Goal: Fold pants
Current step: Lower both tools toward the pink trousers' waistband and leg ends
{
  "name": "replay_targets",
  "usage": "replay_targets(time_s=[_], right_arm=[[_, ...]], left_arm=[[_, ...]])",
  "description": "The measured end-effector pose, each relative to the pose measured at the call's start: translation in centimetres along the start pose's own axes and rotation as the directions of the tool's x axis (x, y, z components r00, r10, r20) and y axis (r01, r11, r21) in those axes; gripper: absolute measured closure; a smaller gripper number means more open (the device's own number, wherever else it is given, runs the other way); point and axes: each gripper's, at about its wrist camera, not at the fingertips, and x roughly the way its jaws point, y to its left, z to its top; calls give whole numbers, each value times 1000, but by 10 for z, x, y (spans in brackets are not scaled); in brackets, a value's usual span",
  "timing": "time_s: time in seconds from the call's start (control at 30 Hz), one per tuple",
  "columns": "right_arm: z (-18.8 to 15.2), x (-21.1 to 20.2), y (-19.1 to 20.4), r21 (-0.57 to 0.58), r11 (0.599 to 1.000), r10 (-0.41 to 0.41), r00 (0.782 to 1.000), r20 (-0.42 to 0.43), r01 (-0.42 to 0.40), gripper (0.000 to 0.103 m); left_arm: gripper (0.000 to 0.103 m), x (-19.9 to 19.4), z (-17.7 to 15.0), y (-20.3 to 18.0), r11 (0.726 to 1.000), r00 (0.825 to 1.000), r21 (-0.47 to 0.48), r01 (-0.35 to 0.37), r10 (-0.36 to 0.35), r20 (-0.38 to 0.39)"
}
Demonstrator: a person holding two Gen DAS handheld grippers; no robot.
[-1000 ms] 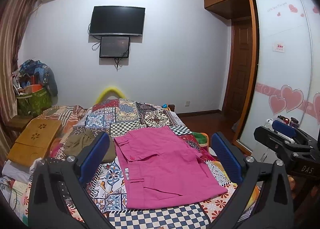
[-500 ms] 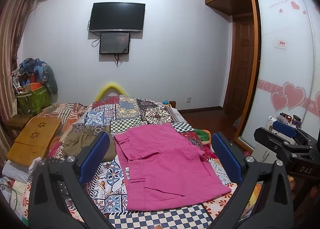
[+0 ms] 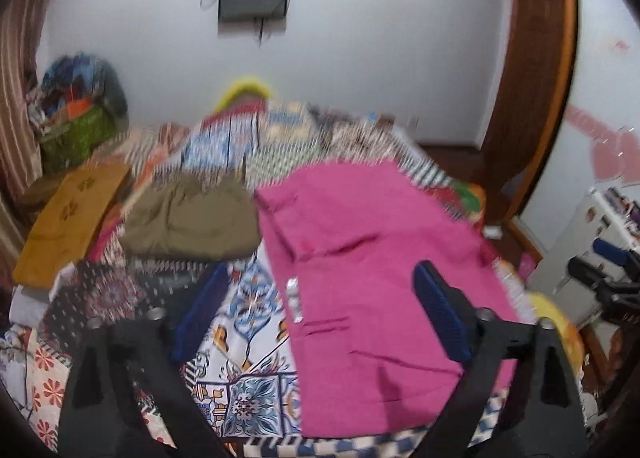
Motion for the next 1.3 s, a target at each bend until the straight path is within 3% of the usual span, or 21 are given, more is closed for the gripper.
replay_targets(time_s=[0.27,0.5,0.73,0.8,0.93,1.03,1.13,1.23,1.3], right_arm=[[-5,62,-12,13,993,115,975,-190,-114,49],[-1,115,-18,48,977,214,934,-284,-209,68],[-3,147,-26,88,964,265,888,-375,-250,79],[-6,147,-25,106,954,299,872,-388,-280,92],[-16,136,-22,76,952,300,863,-405,-295,95],[-21,129,-25,83,949,310,856,-415,-303,96],[-20,122,-25,61,960,275,870,-408,-274,96],[-10,113,-28,76,954,296,869,-397,-290,92],[-1,105,-31,69,955,293,884,-363,-288,86]], left_arm=[[36,86,-16,30,998,982,-69,12,-25,-189],[37,126,-39,30,997,948,-60,58,-74,-309],[37,134,-47,37,990,930,-105,95,-126,-345],[37,133,-48,35,991,929,-89,95,-121,-349],[37,126,-51,31,996,933,-28,83,-88,-348],[42,121,-55,28,995,930,-8,95,-92,-355],[44,116,-55,27,995,930,21,93,-79,-358],[44,114,-47,28,997,931,20,80,-68,-358],[44,113,-37,33,998,940,11,68,-60,-337]])
